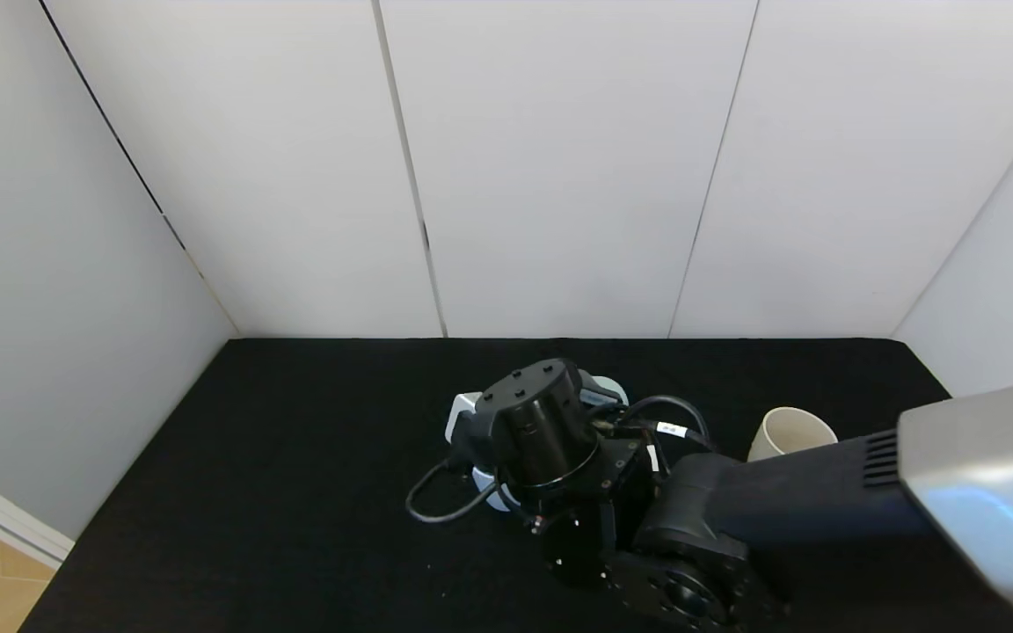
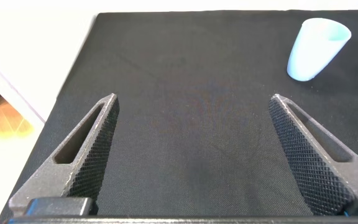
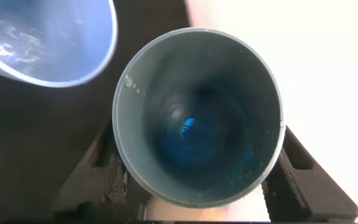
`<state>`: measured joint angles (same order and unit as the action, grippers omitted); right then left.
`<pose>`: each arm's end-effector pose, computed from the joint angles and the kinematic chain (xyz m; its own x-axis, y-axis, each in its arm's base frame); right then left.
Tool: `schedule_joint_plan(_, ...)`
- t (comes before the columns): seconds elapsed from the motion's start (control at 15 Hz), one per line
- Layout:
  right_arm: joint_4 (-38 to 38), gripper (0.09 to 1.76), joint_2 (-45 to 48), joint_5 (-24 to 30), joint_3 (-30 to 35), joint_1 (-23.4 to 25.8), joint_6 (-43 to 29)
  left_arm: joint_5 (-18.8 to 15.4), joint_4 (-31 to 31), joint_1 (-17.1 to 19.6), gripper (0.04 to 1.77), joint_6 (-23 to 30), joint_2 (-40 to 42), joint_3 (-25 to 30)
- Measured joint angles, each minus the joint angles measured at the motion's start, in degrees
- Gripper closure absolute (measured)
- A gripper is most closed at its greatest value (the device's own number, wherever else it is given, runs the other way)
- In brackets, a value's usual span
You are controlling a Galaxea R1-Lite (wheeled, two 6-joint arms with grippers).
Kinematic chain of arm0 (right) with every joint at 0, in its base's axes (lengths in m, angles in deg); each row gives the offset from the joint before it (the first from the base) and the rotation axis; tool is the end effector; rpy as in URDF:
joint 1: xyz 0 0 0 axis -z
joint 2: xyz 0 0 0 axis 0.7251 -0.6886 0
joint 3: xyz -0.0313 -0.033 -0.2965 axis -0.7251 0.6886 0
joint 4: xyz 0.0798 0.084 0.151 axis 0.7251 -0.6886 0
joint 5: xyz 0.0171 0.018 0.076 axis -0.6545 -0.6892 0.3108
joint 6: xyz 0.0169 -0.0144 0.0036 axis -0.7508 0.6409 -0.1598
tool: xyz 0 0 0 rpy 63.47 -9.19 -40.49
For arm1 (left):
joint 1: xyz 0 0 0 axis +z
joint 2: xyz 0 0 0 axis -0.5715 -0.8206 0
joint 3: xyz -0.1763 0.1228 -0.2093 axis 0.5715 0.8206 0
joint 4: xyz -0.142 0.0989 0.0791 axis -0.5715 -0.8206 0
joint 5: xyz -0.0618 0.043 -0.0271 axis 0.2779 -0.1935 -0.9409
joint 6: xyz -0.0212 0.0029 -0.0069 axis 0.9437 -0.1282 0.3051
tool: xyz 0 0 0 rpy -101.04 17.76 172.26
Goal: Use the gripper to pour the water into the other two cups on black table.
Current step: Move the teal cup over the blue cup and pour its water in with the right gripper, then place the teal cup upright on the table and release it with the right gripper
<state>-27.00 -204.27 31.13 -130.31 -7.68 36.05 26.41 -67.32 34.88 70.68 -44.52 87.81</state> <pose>0.2616 0.3331 0.1360 0.9481 0.0199 -0.3174 -0.3004 0.3838 -0.8732 -0.0224 0.0003 0.0764 0.9999 0.0123 0.0024 -0.0123 0.9999 -0.0105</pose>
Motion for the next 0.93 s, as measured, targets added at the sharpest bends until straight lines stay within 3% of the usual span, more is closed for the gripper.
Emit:
schedule_joint_plan(0.2,-5.8,0.66,1.7,4.6,1.1,0.0,-19.1,0.0,0.0,0.0,0.09,0.0,0.0,0.0)
schedule_joint_plan(0.4,-7.1,0.66,3.6,10.1,4.2,-0.2,-30.8,0.0,0.0,0.0,0.09,0.0,0.0,0.0)
schedule_joint_plan(0.93,-6.2,0.66,8.2,13.5,14.6,0.2,-48.7,0.0,0.0,0.0,0.09,0.0,0.0,0.0)
